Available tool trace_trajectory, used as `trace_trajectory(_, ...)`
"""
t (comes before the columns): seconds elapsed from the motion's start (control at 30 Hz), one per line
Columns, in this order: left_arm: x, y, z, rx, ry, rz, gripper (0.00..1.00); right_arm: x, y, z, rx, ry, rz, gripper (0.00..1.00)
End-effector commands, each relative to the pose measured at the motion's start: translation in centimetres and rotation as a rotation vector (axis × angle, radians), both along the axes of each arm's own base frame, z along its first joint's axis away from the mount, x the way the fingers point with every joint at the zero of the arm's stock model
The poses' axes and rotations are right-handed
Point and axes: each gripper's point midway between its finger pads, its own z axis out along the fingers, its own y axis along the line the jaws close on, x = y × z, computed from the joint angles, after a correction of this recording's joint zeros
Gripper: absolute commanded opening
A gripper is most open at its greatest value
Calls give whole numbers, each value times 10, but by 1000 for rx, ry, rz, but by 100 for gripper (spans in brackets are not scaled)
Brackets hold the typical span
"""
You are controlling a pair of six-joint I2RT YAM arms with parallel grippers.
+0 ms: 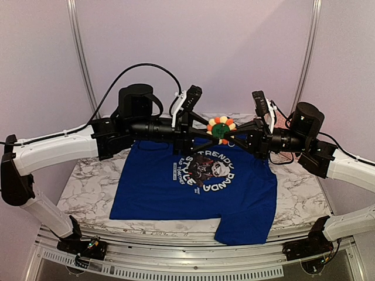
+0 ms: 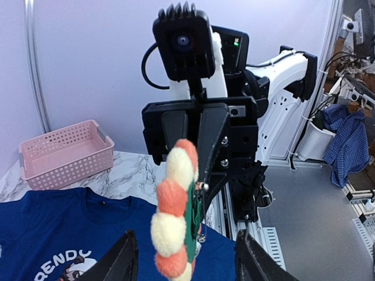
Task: Pin the brooch onto the clothing
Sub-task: Pass from the left arm to the right, then pass from the right arm to the left
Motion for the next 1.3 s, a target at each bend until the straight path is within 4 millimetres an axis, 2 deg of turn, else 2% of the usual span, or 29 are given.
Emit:
trace_trajectory(0.0, 7, -9, 10, -18, 27, 24, 55, 2, 2, 7, 13, -3, 8, 0)
trace_trajectory(0.1, 9, -12, 0, 17, 46, 43, 50, 2, 1, 5, 13, -1, 4, 0)
trace_trajectory(0.3, 8, -19, 3, 18, 41, 53, 48, 3, 2, 4, 10, -1, 5, 0)
trace_trajectory(0.4, 8, -19, -3, 35, 51, 55, 35, 2, 2, 5, 12, -6, 8, 0)
trace_trajectory(0.53, 5, -17, -4, 40, 50, 41, 31, 0, -1, 6, 15, -10, 4, 0)
trace_trajectory(0.7, 4, -16, -2, 29, 45, 36, 17, -2, -1, 9, 21, -20, 13, 0)
trace_trajectory(0.87, 1, -14, 1, 19, 34, 8, 10, -3, -1, 7, 19, -16, 17, 0)
trace_trajectory(1.13, 2, -9, 4, 1, 41, 3, 12, -5, -3, 6, 17, -17, 19, 0)
trace_trajectory(1.27, 1, -7, 5, -4, 34, -5, 20, -4, -3, 6, 17, -17, 14, 0)
